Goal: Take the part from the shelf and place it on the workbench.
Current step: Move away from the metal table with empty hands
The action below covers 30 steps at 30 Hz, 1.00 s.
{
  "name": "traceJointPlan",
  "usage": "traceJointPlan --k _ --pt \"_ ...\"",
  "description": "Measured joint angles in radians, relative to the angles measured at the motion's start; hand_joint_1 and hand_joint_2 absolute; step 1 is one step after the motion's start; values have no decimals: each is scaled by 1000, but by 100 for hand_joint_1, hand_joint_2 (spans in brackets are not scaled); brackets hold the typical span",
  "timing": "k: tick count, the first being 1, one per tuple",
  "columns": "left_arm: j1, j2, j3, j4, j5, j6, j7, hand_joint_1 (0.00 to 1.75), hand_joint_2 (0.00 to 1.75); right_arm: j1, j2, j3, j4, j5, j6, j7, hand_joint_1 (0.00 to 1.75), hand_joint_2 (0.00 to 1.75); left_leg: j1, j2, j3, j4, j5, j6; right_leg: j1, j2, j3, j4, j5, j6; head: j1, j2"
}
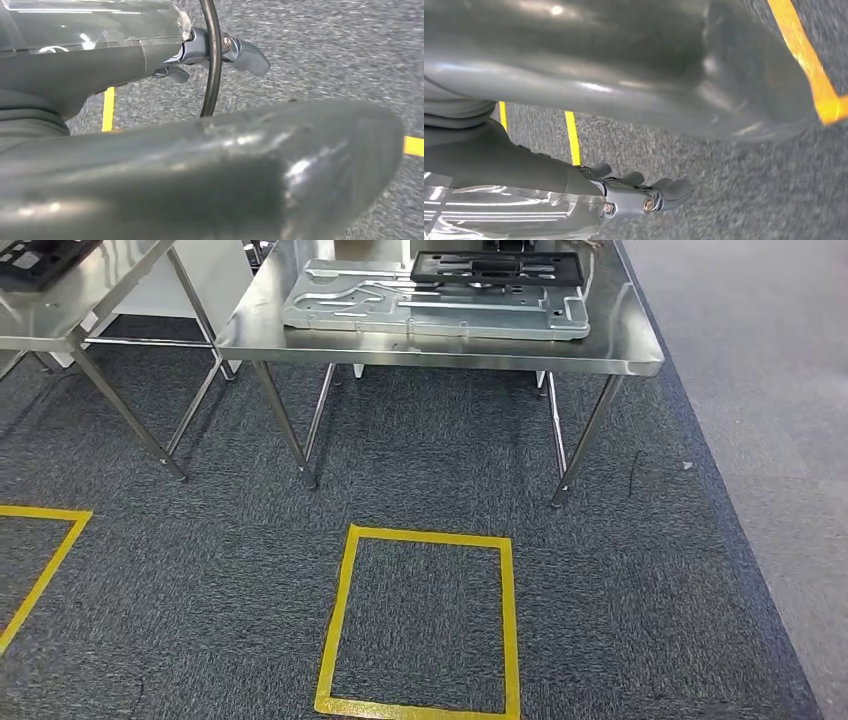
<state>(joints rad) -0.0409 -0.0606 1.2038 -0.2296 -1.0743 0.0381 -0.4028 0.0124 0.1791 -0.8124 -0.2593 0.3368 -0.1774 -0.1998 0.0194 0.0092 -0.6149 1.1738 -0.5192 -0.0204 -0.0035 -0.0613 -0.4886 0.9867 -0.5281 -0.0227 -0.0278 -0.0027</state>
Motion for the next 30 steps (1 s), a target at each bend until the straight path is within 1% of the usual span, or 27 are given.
traceJointPlan --k 1,2,3,5,6,7,8,10,11,12,13,14,15,16,17,18,19,20,21,22,23,25,26,27,28,29,30 --pt "-1 0 1 0 -3 0 0 0 0 -1 0 0 2 10 12 -4 0 0 -4 17 45 -70 15 5 2 -8 -3 4 -1 3 0 0" --pt "-2 0 2 0 -7 0 -1 0 0 -1 -1 0 3 20 22 -8 0 0 -9 31 74 -120 24 13 4 -16 -5 7 -2 6 0 0" --pt "-3 0 4 0 -10 0 -1 0 0 -2 -1 0 4 32 29 -13 0 0 -14 42 87 -148 22 20 6 -23 -5 9 -3 11 0 0" --pt "-2 -1 10 0 -16 1 -1 0 0 -6 -2 0 6 59 35 -19 0 0 -18 36 83 -159 23 32 8 -37 -3 8 -2 21 0 0" --pt "-1 -2 13 0 -17 1 0 0 0 -9 -4 1 6 71 36 -20 0 0 -15 28 83 -166 25 37 7 -34 -2 11 -5 27 0 0" --pt "0 -2 15 0 -18 1 0 0 0 -10 -6 1 7 80 36 -19 0 0 -12 20 82 -170 30 43 5 -20 -7 23 -17 32 0 0" --pt "-1 -3 15 0 -19 1 1 0 0 -11 -8 2 8 86 36 -19 0 0 -8 12 81 -174 36 50 3 1 -20 56 -42 37 0 0" --pt "-3 -5 16 0 -19 2 2 0 0 -9 -11 2 12 96 35 -16 0 0 -7 -5 74 -176 43 58 -4 44 -77 178 -112 43 1 0" --pt "-3 -5 16 0 -20 2 2 0 0 -8 -11 3 14 104 34 -11 0 0 -8 -15 70 -175 46 59 -6 52 -109 243 -139 45 1 0" --pt "-2 -5 16 0 -21 2 2 0 0 -7 -12 5 16 115 32 -3 0 0 -8 -26 68 -174 47 59 -7 55 -129 283 -146 47 1 0" --pt "-1 -6 16 0 -23 2 3 0 0 -6 -14 9 18 128 29 6 0 0 -8 -37 66 -173 48 58 -8 56 -132 285 -132 47 1 0" --pt "-1 -6 16 0 -24 2 3 0 0 -6 -15 14 20 141 26 15 0 0 -8 -49 66 -171 48 57 -9 60 -115 247 -98 46 1 0" --pt "-1 -7 16 0 -26 2 4 0 0 -5 -17 20 21 151 24 22 0 0 -8 -61 66 -168 48 56 -10 72 -85 181 -56 44 1 0" --pt "-2 -8 17 0 -27 2 4 0 0 -4 -19 24 23 157 22 27 0 0 -10 -73 65 -164 48 52 -12 93 -55 112 -24 41 1 0" --pt "-4 -9 17 0 -27 2 5 0 0 -2 -20 28 25 160 21 30 0 0 -10 -83 61 -161 48 47 -12 111 -33 59 -4 38 1 0" --pt "-5 -9 17 0 -27 2 5 0 0 -2 -21 32 26 162 20 32 0 0 -11 -92 57 -159 49 41 -12 125 -22 29 3 35 1 0" --pt "-5 -10 17 0 -27 2 5 0 0 -3 -22 34 27 163 19 33 0 0 -10 -101 52 -158 52 34 -10 129 -20 21 0 32 1 0" --pt "-4 -10 17 0 -28 3 5 0 0 -5 -22 37 28 163 18 33 0 0 -9 -111 48 -160 56 26 -11 119 -21 18 3 28 1 0" --pt "-2 -10 18 0 -28 3 5 0 0 -7 -22 40 28 164 18 34 0 0 -8 -110 45 -159 56 20 -12 108 -20 14 7 21 1 0" --pt "0 -11 18 0 -28 3 5 0 0 -7 -22 42 29 164 18 34 0 0 -8 -96 39 -148 48 15 -14 97 -19 9 11 13 0 0" --pt "0 -11 18 0 -28 3 5 0 0 -6 -22 44 29 164 18 34 0 0 -9 -75 25 -120 28 11 -15 83 -18 4 14 6 0 0" --pt "-4 -11 18 0 -28 3 6 0 0 -3 -23 46 30 164 18 35 0 0 -7 -32 -25 -7 -40 3 -13 57 -20 2 16 -1 0 0" --pt "-5 -11 18 0 -27 3 5 0 0 -1 -23 47 30 164 18 35 0 0 -6 -24 -54 60 -71 -1 -11 42 -22 3 16 -2 0 0" --pt "-4 -11 18 0 -27 3 5 0 0 -1 -24 49 31 164 18 35 0 0 -5 -19 -72 106 -86 -5 -10 29 -24 4 16 -3 0 0" --pt "-3 -11 18 0 -28 3 6 0 0 -1 -24 50 32 164 18 35 0 0 -4 -16 -72 118 -83 -6 -9 16 -25 5 15 -3 0 0" --pt "-1 -11 18 0 -28 3 6 0 0 -1 -24 51 32 164 18 35 0 0 -4 -12 -53 88 -62 -6 -9 4 -25 6 14 -2 0 0" --pt "0 -11 18 0 -28 3 6 0 0 -2 -24 52 32 164 18 35 0 0 -4 -1 -15 24 -29 -4 -8 -8 -23 8 12 0 0 0"
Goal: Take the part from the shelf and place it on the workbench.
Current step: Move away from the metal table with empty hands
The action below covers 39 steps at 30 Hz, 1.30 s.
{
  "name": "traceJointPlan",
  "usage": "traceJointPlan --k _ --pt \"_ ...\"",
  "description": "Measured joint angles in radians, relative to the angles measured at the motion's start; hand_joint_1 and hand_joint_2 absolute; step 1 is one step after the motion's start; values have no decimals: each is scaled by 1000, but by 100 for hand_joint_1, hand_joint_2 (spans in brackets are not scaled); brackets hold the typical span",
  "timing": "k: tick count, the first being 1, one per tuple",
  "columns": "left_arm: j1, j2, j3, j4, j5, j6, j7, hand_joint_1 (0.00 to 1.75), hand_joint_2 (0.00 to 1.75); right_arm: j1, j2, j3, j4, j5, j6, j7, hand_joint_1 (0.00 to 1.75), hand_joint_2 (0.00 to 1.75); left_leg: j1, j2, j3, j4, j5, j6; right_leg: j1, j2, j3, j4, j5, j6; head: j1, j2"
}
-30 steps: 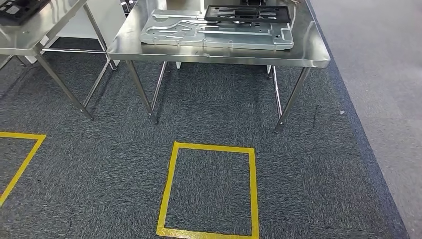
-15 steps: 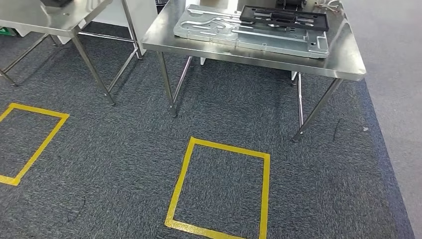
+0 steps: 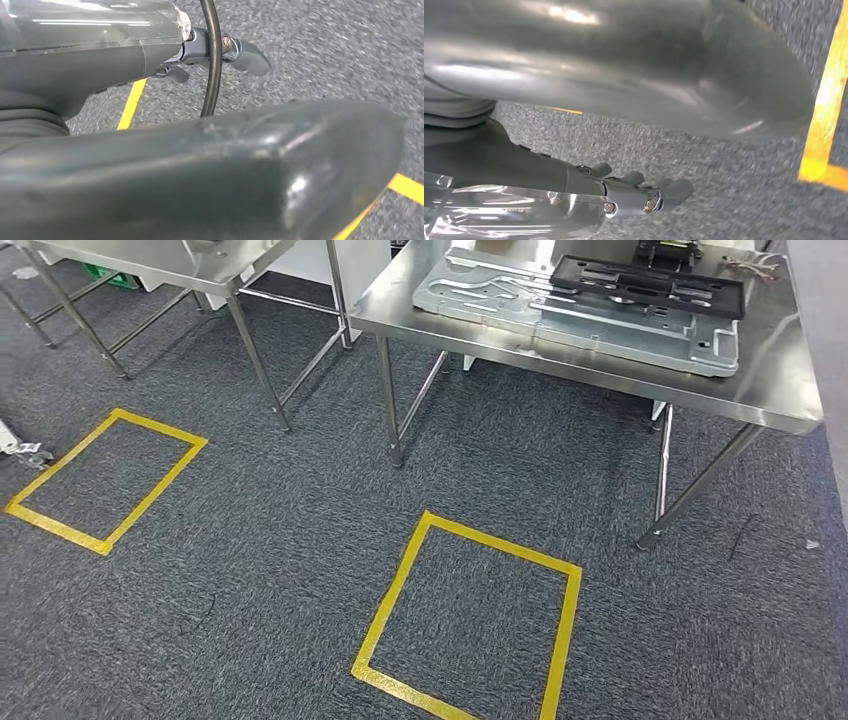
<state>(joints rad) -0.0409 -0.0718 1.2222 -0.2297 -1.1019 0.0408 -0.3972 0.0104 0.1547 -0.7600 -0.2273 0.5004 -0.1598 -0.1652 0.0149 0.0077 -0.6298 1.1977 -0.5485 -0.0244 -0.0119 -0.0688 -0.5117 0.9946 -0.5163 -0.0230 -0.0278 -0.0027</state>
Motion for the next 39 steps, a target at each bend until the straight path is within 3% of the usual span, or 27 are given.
traceJointPlan --k 2,3,4,6,7,9,10,12,13,14,15,17,19,21,23,25,27,28,29,30,32,34,37,39 --pt "-3 0 0 0 0 0 0 0 0 -1 0 2 0 0 0 0 0 0 -6 44 73 -136 43 11 3 -21 5 3 -5 7 0 0" --pt "-4 1 0 0 0 0 -1 0 0 -2 0 2 1 1 0 0 0 0 -9 59 91 -173 52 18 5 -30 7 5 -7 12 0 0" --pt "-4 1 0 0 0 0 -1 0 0 -3 0 3 1 3 0 2 0 0 -13 64 95 -186 51 23 7 -38 8 5 -9 18 0 0" --pt "-1 1 2 0 0 0 0 0 0 -7 0 6 2 13 0 10 0 0 -12 43 91 -189 58 34 7 -47 12 4 -11 30 0 0" --pt "0 1 3 0 0 1 1 0 0 -8 0 8 2 20 -1 17 0 0 -10 33 92 -193 63 40 6 -31 10 11 -19 36 0 0" --pt "-2 1 4 0 -2 1 3 0 0 -6 -1 10 3 33 -2 30 0 0 -4 13 91 -200 73 53 2 24 -18 76 -68 45 0 0" --pt "-4 0 5 0 -2 1 3 0 0 -4 -1 12 4 37 -2 35 0 0 -5 2 88 -201 76 57 1 50 -47 139 -103 46 0 0" --pt "-5 1 5 0 -4 0 3 0 0 -2 -1 14 5 46 -1 42 0 0 -6 -21 83 -200 79 60 -1 65 -108 260 -150 48 0 0" --pt "-5 1 6 0 -5 -1 3 0 0 -1 -1 15 5 50 -1 42 0 0 -6 -34 82 -199 79 61 -1 66 -121 283 -145 48 0 0" --pt "-4 1 7 0 -5 -2 2 0 0 -1 -2 16 6 54 0 41 0 0 -6 -48 82 -198 79 60 -2 67 -116 267 -121 48 0 0" --pt "-3 1 8 0 -6 -4 1 0 0 -1 -3 17 6 58 0 38 0 0 -6 -62 83 -196 79 59 -3 74 -94 214 -82 46 0 0" --pt "-6 0 12 0 -7 -7 -2 0 0 0 -7 18 6 67 0 27 0 0 -7 -87 81 -189 77 54 -5 116 -39 83 -17 38 0 0" --pt "-9 -1 17 0 -7 -11 -5 0 0 -1 -10 19 6 74 0 19 0 0 -6 -109 73 -185 78 42 -4 145 -14 19 1 31 0 0" --pt "-8 -2 20 0 -8 -14 -7 0 0 -7 -11 20 6 76 0 17 0 0 -4 -129 65 -188 83 26 -3 129 -13 12 3 23 0 0" --pt "-6 -2 22 0 -8 -16 -6 0 0 -9 -11 22 6 79 1 18 0 0 -5 -105 53 -166 67 17 -7 104 -7 -1 9 8 0 0" --pt "-9 -1 23 0 -9 -16 -4 0 0 -6 -12 23 6 84 1 19 0 0 -5 -50 10 -72 11 11 -7 74 -4 -9 13 -3 0 0" --pt "-13 -1 23 0 -10 -16 -1 0 0 -2 -12 23 6 88 1 21 0 0 -1 -24 -48 56 -47 4 -4 44 -6 -7 11 -5 0 0" --pt "-12 -1 23 0 -11 -16 -1 0 0 -2 -12 23 6 90 2 21 0 0 0 -18 -60 87 -53 1 -3 31 -7 -6 10 -5 0 0" --pt "-10 -1 23 0 -12 -16 0 0 0 -2 -12 23 6 91 3 21 0 0 2 -14 -55 83 -42 -1 -2 17 -7 -5 8 -4 0 0" --pt "-8 0 24 0 -12 -16 0 0 0 -3 -12 23 6 92 5 21 0 0 3 -8 -28 37 -14 -1 -2 6 -6 -3 6 -2 0 0" --pt "-8 1 25 0 -13 -16 0 0 0 -4 -12 23 6 93 7 21 0 0 1 29 51 -105 43 4 0 -16 -1 1 -1 5 0 0" --pt "-11 2 25 0 -16 -16 0 0 0 -5 -12 23 6 93 9 21 0 0 -5 56 91 -183 61 13 5 -34 6 3 -6 16 0 0" --pt "-7 3 27 0 -18 -16 0 0 0 -12 -12 23 6 94 10 21 0 0 -7 33 89 -194 64 29 4 -47 13 3 -12 33 0 0" --pt "-7 3 28 0 -18 -16 0 0 0 -11 -13 23 6 96 10 21 0 0 -2 13 91 -203 74 44 0 -5 -3 47 -47 42 0 0"
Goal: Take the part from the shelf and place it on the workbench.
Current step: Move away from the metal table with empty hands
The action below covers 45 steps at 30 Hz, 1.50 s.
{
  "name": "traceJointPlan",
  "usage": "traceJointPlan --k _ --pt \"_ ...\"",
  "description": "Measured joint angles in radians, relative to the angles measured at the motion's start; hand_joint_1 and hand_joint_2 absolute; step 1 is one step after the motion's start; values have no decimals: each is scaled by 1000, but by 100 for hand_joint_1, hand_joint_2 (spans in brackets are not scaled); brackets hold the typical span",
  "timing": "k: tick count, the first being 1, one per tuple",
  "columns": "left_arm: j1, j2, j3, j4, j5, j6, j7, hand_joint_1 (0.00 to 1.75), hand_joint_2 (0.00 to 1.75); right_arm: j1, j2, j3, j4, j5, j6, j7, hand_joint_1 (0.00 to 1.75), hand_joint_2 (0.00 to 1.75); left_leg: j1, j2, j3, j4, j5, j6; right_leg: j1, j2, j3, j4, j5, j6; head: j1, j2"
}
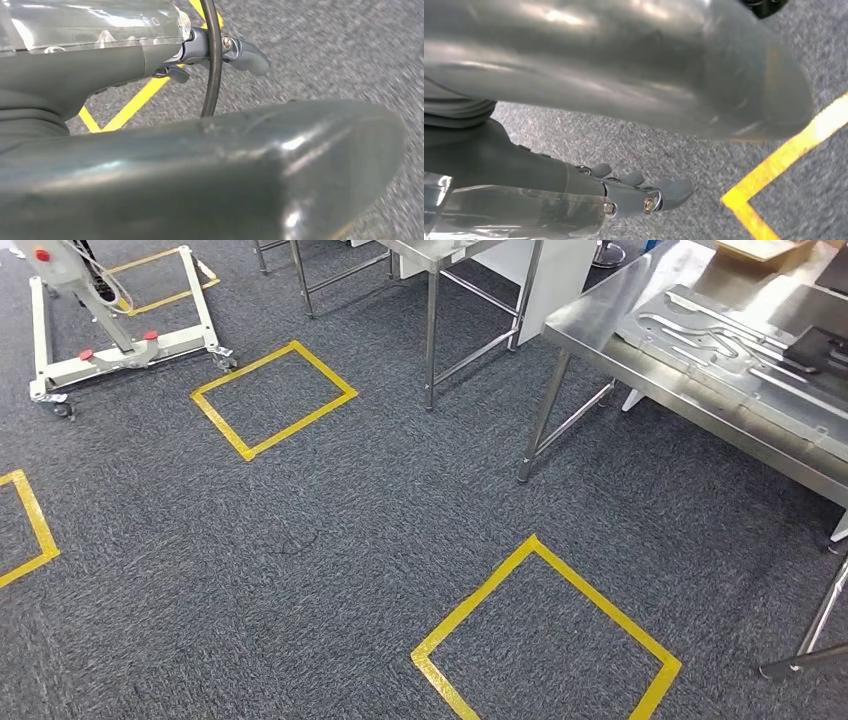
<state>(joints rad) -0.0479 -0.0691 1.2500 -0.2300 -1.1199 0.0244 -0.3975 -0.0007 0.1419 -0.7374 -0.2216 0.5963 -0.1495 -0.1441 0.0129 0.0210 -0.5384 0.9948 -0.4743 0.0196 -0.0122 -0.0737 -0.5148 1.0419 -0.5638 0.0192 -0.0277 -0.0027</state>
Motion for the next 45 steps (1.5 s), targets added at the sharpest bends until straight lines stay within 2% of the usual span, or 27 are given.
traceJointPlan --k 2,3,4,5,7,9,11,13,15,17,19,21,22,23,25,26,28,30,32,34,36,37,38,40,42,43,45 --pt "-3 0 0 0 -1 0 0 0 0 4 0 0 0 3 1 0 0 0 1 -21 -3 -2 6 9 -2 54 -58 122 -68 4 0 0" --pt "-4 0 1 0 -1 0 0 0 0 5 0 0 0 5 1 0 0 0 0 -33 -5 -2 6 10 -2 64 -92 188 -94 4 0 0" --pt "-4 0 1 0 -1 0 0 0 0 6 0 0 0 6 2 0 0 0 -1 -45 -6 -1 7 10 -2 68 -115 231 -102 5 0 0" --pt "-3 0 1 0 -1 0 0 0 0 6 0 0 0 7 2 0 0 0 -2 -59 -6 0 6 10 -2 70 -122 237 -88 4 0 0" --pt "-3 0 2 0 -1 0 0 0 0 7 -1 0 0 10 2 0 0 0 -2 -89 -4 4 5 7 -4 85 -86 141 -12 0 0 0" --pt "-5 0 2 0 -2 -1 0 0 0 10 -2 0 1 13 2 0 0 0 -4 -115 -8 12 1 0 -6 130 -39 22 44 -7 0 0" --pt "-5 -1 2 0 -4 -2 1 0 0 9 -4 0 1 18 2 0 0 0 -4 -135 -17 17 1 -12 -5 152 -25 -19 50 -14 0 0" --pt "-1 0 4 0 -7 -2 2 0 0 5 -4 -1 1 23 2 0 0 0 -1 -145 -24 18 3 -25 -5 131 -23 -26 53 -25 0 0" --pt "3 0 6 0 -9 -2 3 0 0 4 -3 -1 1 27 3 0 0 0 -3 -105 -34 40 -13 -34 -7 109 -17 -36 57 -39 0 0" --pt "3 0 7 0 -9 -2 4 0 0 6 -3 -1 1 29 3 0 0 0 -5 -64 -44 64 -31 -36 -8 99 -14 -40 58 -46 0 0" --pt "3 0 7 0 -9 -2 4 0 0 6 -3 -1 1 29 3 0 0 0 -5 -60 -47 71 -35 -36 -8 97 -14 -40 58 -47 0 0" --pt "0 0 8 0 -10 -2 4 0 0 8 -3 -1 1 30 3 0 0 0 -4 -49 -69 115 -60 -39 -6 87 -14 -40 57 -49 0 0" --pt "-1 1 9 0 -10 -2 5 0 0 9 -3 -2 1 31 4 0 0 0 -2 -41 -97 177 -84 -42 -4 69 -14 -39 56 -51 0 0" --pt "-1 1 10 0 -11 -2 6 0 0 10 -3 -3 1 33 5 0 0 0 0 -32 -106 202 -88 -45 -2 46 -13 -39 53 -51 0 0" --pt "0 1 13 0 -13 -2 8 0 0 10 -3 -4 1 38 8 1 0 0 1 5 -70 150 -56 -43 2 -1 -7 -38 47 -48 0 0" --pt "-1 2 14 0 -14 -2 8 0 0 9 -2 -4 1 40 8 2 0 0 -2 26 -28 72 -26 -38 4 -16 -2 -37 44 -43 0 0" --pt "-2 3 15 0 -17 -2 8 0 0 8 -2 -5 1 43 8 4 0 0 -9 50 0 14 -14 -27 7 -34 4 -37 40 -33 0 0" --pt "1 4 17 0 -18 -2 8 0 0 3 -1 -5 2 44 8 4 0 0 -10 29 -1 11 -8 -16 6 -47 9 -40 39 -21 0 0" --pt "3 4 18 0 -18 -2 8 0 0 2 -1 -5 2 44 8 4 0 0 -5 10 1 1 2 -3 3 -9 2 -16 16 -11 0 0" --pt "0 4 18 0 -18 -2 8 0 0 5 -2 -5 2 45 8 5 0 0 -3 -11 0 -5 9 6 0 50 -45 86 -47 -7 0 0" --pt "-2 4 18 0 -18 -2 8 0 0 8 -1 -6 3 45 8 6 0 0 -6 -36 -5 -5 12 10 -1 69 -110 215 -98 -7 0 0" --pt "-1 4 19 0 -18 -2 8 0 0 8 -1 -6 3 45 8 6 0 0 -6 -50 -5 -4 12 11 -1 70 -127 243 -97 -6 0 0" --pt "0 4 19 0 -18 -2 8 0 0 9 -1 -6 4 45 8 6 0 0 -7 -64 -4 -3 12 10 -1 72 -126 233 -75 -7 0 0" --pt "1 4 19 0 -19 -2 9 0 0 10 -2 -6 4 47 8 6 0 0 -6 -92 -4 1 10 8 -2 96 -78 114 5 -12 0 0" --pt "-1 3 19 0 -20 -2 10 0 0 13 -2 -7 4 49 8 7 0 0 -7 -117 -10 10 8 -1 -4 143 -33 1 53 -18 0 0" --pt "-2 2 19 0 -21 -2 11 0 0 12 -3 -7 4 50 8 8 0 0 -6 -127 -15 12 8 -7 -3 157 -26 -20 56 -20 0 0" --pt "0 2 19 0 -22 -2 11 0 0 9 -3 -7 5 52 8 8 0 0 -3 -149 -22 10 11 -22 -1 143 -24 -28 56 -28 0 0"
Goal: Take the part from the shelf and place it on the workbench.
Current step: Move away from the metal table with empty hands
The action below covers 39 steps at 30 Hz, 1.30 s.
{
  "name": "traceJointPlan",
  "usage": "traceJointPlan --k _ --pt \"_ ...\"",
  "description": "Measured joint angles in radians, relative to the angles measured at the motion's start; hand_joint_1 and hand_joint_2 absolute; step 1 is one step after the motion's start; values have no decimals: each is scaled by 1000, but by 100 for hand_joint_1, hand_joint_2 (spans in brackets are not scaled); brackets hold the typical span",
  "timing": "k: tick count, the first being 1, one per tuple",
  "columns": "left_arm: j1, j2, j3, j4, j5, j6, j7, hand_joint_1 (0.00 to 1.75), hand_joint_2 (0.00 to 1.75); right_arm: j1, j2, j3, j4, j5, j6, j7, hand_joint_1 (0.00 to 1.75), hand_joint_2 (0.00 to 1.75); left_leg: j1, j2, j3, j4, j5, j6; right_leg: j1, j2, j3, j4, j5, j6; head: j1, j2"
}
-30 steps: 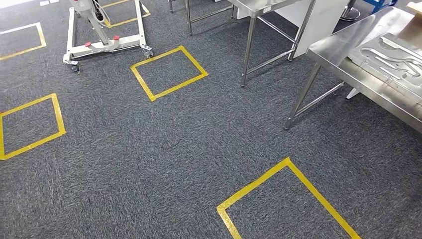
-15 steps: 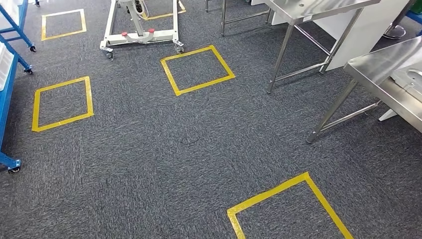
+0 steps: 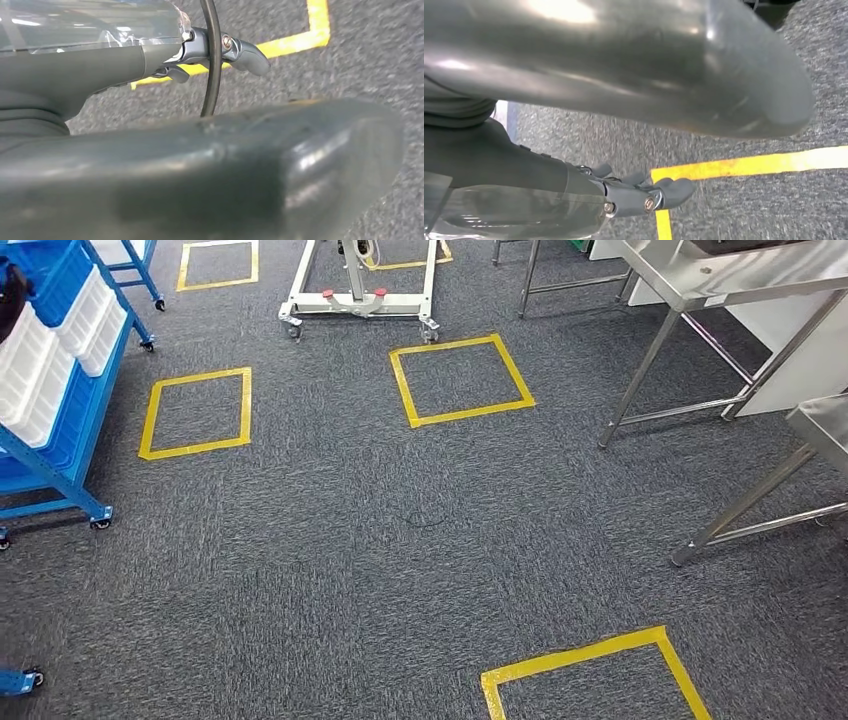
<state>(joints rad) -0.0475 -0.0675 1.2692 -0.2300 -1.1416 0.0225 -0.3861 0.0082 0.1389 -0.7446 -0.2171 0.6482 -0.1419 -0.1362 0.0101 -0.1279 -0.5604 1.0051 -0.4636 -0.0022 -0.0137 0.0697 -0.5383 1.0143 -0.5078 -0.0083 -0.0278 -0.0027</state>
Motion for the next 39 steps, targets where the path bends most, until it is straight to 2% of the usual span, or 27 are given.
traceJointPlan --k 1,3,5,6,7,8,9,11,13,14,16,18,20,21,22,23,24,25,27,29,31,32,33,35,37,38,39 --pt "3 -1 0 0 0 0 0 0 0 -1 0 0 0 1 0 0 0 0 1 4 -3 4 -3 -6 -1 -13 4 -5 2 -6 0 0" --pt "4 -2 0 0 -1 0 1 0 0 0 1 0 0 3 0 1 0 0 -1 48 -27 56 -37 -13 -3 -41 11 -18 7 -20 0 0" --pt "0 -1 0 0 -2 0 1 0 0 4 2 0 0 7 0 3 0 0 2 100 -87 182 -102 -19 1 -71 14 -21 6 -29 0 0" --pt "-1 -1 0 0 -3 1 1 0 0 5 2 0 0 10 0 5 0 0 4 111 -118 245 -127 -24 3 -87 14 -21 4 -30 0 0" --pt "-1 -1 0 0 -4 0 1 0 0 5 2 0 0 13 1 7 0 0 6 116 -135 284 -136 -27 4 -102 14 -20 3 -30 0 0" --pt "1 -2 0 0 -6 0 1 0 0 5 2 0 0 15 2 9 0 0 9 120 -134 283 -125 -30 4 -115 16 -20 1 -29 0 0" --pt "3 -2 0 0 -7 0 1 0 0 4 2 0 0 17 4 10 0 0 11 126 -111 242 -97 -32 4 -128 19 -20 -2 -26 0 0" --pt "3 -1 0 0 -9 0 2 0 0 3 4 0 0 22 9 13 0 0 11 161 -33 100 -36 -31 5 -152 27 -17 -10 -17 0 0" --pt "1 -1 0 0 -12 0 2 0 0 2 5 0 0 27 12 15 0 0 5 185 11 14 -11 -21 7 -172 34 -15 -17 -5 0 0" --pt "2 -1 0 0 -13 0 2 0 0 0 5 0 1 30 12 16 0 0 1 184 12 6 -13 -14 9 -180 35 -14 -19 1 0 0" --pt "6 -1 0 0 -16 0 2 0 0 -7 5 0 1 34 13 17 0 0 0 164 9 2 -8 0 5 -187 39 -13 -23 12 0 0" --pt "7 0 0 0 -18 0 3 0 0 -8 5 0 1 38 13 19 0 0 2 145 11 -6 -2 15 0 -147 24 30 -57 21 0 0" --pt "3 0 0 0 -19 0 4 0 0 -4 5 0 1 43 14 21 0 0 2 124 11 -8 2 25 -2 -93 -32 147 -123 22 0 0" --pt "2 0 0 0 -20 0 4 0 0 -3 5 0 2 45 14 21 0 0 0 113 10 -8 2 28 -2 -81 -66 214 -151 22 0 0" --pt "2 0 0 0 -20 0 4 0 0 -1 5 0 2 47 14 22 0 0 -2 99 11 -8 2 29 -1 -76 -91 261 -161 21 0 0" --pt "2 0 0 0 -20 0 5 0 0 0 5 0 3 49 15 23 0 0 -3 85 12 -7 2 29 -1 -73 -102 274 -151 19 0 0" --pt "3 0 0 0 -20 0 6 0 0 0 5 0 3 49 15 24 0 0 -5 70 14 -7 2 29 0 -69 -93 244 -119 15 0 0" --pt "3 0 0 0 -21 0 6 0 0 1 5 0 3 50 15 24 0 0 -5 54 16 -7 1 28 1 -57 -69 182 -75 9 0 0" --pt "2 -2 1 0 -21 0 7 0 0 4 4 -1 3 50 14 24 0 0 -6 27 17 -5 0 24 3 -7 -16 51 -10 -3 0 0" --pt "1 -3 1 0 -21 0 8 0 0 3 3 -1 3 50 14 25 0 0 -2 4 9 -4 2 14 6 19 3 1 2 -9 0 0" --pt "5 -3 1 0 -22 0 8 0 0 -2 3 -1 3 50 14 25 0 0 3 -15 3 -4 4 1 5 -4 8 -11 5 -15 0 0" --pt "7 -4 1 0 -23 0 8 0 0 -2 4 -1 3 51 14 26 0 0 2 -5 -1 2 -2 -4 4 -17 14 -20 9 -20 0 0" --pt "7 -3 1 0 -23 0 8 0 0 -1 5 -1 3 51 13 26 0 0 0 19 -12 25 -17 -8 2 -33 20 -30 12 -26 0 0" --pt "4 -2 1 0 -24 2 7 0 0 4 6 -2 3 53 13 27 0 0 -1 84 -62 130 -74 -14 3 -67 29 -41 13 -34 0 0" --pt "2 -2 1 0 -27 3 7 0 0 7 6 -4 3 56 13 28 0 0 5 112 -123 250 -119 -23 6 -101 31 -41 9 -36 0 0" --pt "4 -2 1 0 -28 3 7 0 0 7 6 -6 3 57 13 28 0 0 9 117 -135 272 -118 -27 7 -116 33 -41 7 -35 0 0" --pt "6 -2 1 0 -30 3 7 0 0 6 6 -7 3 58 13 28 0 0 14 122 -125 254 -99 -31 6 -129 35 -40 4 -32 0 0"
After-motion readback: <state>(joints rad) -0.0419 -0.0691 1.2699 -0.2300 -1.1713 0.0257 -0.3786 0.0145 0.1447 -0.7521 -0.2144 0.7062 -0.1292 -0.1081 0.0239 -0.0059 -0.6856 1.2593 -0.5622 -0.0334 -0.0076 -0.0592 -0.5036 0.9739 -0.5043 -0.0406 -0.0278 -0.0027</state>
